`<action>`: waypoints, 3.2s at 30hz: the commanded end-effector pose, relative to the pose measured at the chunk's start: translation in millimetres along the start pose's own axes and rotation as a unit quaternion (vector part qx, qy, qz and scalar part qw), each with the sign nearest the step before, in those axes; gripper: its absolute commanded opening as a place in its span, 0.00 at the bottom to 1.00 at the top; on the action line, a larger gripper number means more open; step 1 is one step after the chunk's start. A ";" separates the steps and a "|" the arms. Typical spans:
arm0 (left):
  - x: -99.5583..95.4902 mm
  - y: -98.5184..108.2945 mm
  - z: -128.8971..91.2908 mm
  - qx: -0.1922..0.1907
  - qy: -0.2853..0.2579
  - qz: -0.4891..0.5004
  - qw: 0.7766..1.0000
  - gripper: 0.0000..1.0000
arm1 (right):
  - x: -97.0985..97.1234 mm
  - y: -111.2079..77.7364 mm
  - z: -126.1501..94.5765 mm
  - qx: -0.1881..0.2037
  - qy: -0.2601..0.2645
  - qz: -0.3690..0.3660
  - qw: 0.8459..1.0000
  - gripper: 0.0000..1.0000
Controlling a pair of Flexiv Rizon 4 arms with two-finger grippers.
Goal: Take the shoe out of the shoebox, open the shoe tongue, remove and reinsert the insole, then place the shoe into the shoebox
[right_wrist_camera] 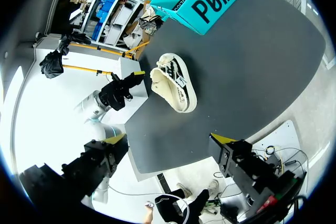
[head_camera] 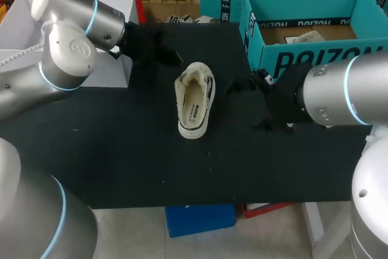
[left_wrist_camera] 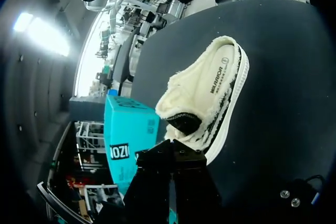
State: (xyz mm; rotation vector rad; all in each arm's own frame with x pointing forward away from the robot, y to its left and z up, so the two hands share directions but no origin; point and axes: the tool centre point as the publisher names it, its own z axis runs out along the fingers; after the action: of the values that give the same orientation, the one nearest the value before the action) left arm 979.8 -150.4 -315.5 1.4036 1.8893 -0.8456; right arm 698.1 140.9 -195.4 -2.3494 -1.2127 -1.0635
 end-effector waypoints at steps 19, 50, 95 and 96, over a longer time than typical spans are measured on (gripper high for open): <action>18.9 -20.1 22.8 0.030 0.005 0.001 1.000 0.00 | 2.3 -4.6 5.9 -0.056 -0.001 0.002 0.998 1.00; 24.8 -22.0 13.6 0.030 0.030 0.007 0.999 0.00 | 2.3 -4.6 5.9 -0.056 -0.001 0.002 0.998 1.00; 23.5 -25.2 34.3 0.048 0.026 0.012 0.998 0.00 | 2.3 -4.6 5.9 -0.056 -0.001 0.002 0.998 1.00; 25.8 -26.8 35.3 0.049 0.028 0.011 0.998 0.00 | 2.3 -4.6 5.9 -0.056 -0.001 0.002 0.998 1.00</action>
State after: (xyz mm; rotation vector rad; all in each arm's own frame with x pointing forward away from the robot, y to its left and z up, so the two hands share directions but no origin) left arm 959.8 -173.4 -352.4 1.5275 1.8915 -0.9199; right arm 698.1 140.9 -195.3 -2.3494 -1.2127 -1.0636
